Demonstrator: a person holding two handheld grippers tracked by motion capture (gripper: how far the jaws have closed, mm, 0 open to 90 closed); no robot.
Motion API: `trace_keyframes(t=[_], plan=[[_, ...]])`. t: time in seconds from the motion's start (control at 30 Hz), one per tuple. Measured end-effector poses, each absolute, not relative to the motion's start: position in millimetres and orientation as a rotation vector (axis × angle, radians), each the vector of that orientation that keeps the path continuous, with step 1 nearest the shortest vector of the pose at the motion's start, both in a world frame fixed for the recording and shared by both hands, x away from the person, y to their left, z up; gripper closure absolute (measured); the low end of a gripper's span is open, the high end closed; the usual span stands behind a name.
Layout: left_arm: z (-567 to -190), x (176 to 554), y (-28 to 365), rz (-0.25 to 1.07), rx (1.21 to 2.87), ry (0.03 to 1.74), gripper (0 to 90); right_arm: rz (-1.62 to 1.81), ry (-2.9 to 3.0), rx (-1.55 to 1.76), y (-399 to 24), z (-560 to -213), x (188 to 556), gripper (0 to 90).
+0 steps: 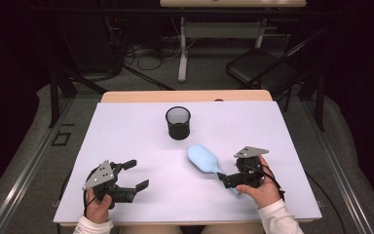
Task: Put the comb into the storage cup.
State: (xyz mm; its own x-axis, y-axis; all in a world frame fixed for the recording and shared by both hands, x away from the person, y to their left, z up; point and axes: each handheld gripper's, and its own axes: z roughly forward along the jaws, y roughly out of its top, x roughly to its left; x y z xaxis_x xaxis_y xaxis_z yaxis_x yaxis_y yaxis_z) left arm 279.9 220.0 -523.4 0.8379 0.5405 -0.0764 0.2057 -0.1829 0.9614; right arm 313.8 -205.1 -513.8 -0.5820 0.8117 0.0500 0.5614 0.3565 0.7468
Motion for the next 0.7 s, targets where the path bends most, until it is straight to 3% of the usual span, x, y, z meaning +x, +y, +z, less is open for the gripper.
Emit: trace_keyframes(t=[0.7], plan=[[-523.5,279.9,219.6,0.331,1.761,0.576,15.5,0.994,2.373,1.136,-196.1,-514.1,313.5,0.0]])
